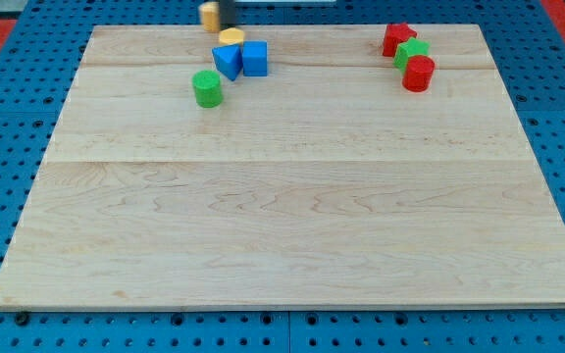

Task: Put the hexagon at the top right side of cube

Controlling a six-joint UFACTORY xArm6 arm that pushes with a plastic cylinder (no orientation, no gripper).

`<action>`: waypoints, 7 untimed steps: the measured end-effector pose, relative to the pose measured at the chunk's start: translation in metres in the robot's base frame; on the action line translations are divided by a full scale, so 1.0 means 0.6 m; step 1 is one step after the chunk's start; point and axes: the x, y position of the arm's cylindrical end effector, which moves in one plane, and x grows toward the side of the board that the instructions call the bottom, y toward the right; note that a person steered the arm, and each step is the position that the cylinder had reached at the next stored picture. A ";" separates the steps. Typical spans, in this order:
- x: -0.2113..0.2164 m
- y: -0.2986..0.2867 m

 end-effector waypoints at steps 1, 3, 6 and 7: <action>0.004 -0.118; 0.092 -0.018; 0.091 0.040; 0.091 0.046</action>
